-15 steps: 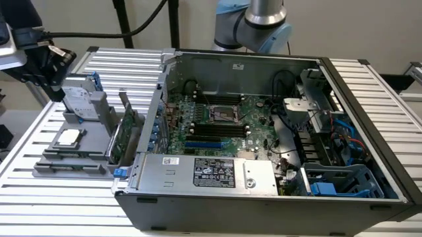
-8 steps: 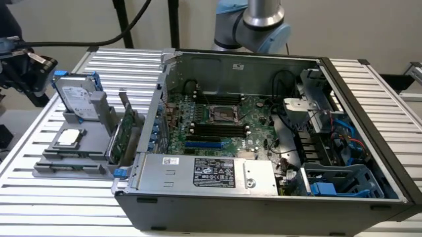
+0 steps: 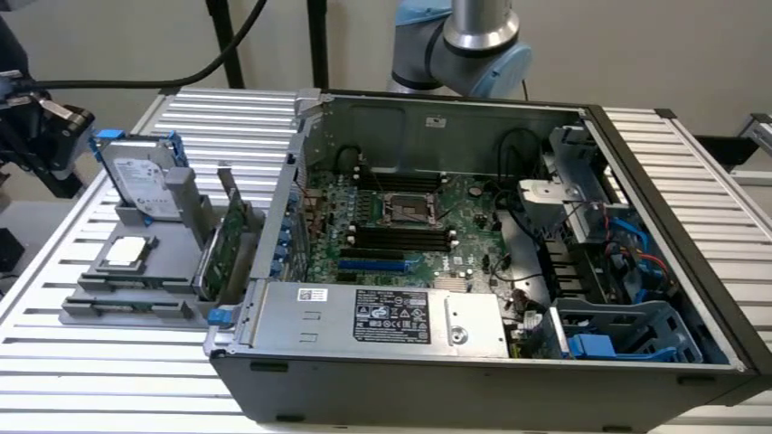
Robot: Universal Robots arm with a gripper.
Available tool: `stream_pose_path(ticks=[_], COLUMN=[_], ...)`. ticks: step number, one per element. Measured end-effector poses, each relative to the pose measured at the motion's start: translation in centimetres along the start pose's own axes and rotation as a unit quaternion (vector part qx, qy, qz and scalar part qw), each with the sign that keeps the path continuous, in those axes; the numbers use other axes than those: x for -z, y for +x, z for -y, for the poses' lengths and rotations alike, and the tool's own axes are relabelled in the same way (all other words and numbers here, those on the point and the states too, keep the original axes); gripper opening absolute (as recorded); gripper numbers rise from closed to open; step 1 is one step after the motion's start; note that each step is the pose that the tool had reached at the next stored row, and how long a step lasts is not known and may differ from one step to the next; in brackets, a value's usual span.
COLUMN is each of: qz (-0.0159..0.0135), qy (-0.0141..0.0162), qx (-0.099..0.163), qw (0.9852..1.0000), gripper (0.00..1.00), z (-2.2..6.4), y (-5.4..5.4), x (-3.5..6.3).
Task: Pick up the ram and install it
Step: 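Reach for the ram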
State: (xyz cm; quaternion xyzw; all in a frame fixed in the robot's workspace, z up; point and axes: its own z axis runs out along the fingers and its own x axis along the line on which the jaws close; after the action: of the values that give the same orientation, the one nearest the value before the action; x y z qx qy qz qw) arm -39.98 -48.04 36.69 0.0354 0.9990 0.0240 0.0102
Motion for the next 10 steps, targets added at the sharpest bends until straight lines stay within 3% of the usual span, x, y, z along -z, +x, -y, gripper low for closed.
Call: stream_pose_path(ticks=[10], qz=[0.0], qy=[0.0], qx=[0.0], qw=[1.0], gripper=[0.0], z=[0.0], y=[0.0], x=[0.0])
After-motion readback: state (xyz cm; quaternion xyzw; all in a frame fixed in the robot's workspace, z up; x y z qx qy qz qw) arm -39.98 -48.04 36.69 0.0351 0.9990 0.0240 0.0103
